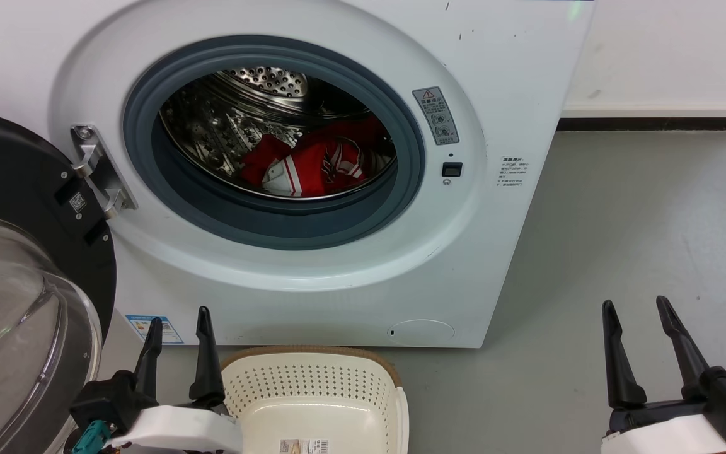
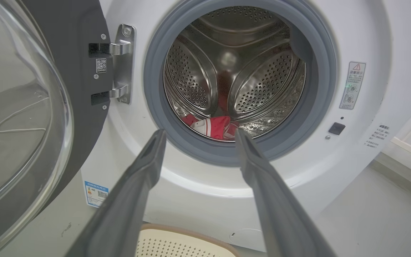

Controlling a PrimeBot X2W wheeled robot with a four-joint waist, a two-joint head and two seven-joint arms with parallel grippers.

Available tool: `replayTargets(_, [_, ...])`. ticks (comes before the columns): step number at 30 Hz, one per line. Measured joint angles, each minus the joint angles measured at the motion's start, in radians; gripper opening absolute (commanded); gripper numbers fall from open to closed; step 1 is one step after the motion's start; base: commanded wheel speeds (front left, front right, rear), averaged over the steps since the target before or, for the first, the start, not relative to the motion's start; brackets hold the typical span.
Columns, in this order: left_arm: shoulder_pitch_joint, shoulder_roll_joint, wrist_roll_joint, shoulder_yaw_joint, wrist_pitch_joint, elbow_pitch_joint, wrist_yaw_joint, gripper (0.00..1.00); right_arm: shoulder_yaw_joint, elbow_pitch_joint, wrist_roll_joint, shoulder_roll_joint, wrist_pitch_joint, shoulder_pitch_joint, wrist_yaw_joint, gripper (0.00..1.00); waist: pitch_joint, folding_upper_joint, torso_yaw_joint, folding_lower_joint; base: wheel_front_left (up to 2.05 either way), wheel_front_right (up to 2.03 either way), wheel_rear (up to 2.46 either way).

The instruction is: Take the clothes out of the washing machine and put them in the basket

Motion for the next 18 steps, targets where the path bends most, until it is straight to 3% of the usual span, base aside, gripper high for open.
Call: replayTargets(18, [0.015, 0.000, 0.133, -0.002, -0.035, 0.012, 0.009, 1.00, -0.002, -0.008, -0.119, 0.000, -0.037, 0.021, 0.000, 1.00, -0.001, 0.0000, 0.001, 0.0000, 0.00, 0.00, 0.00])
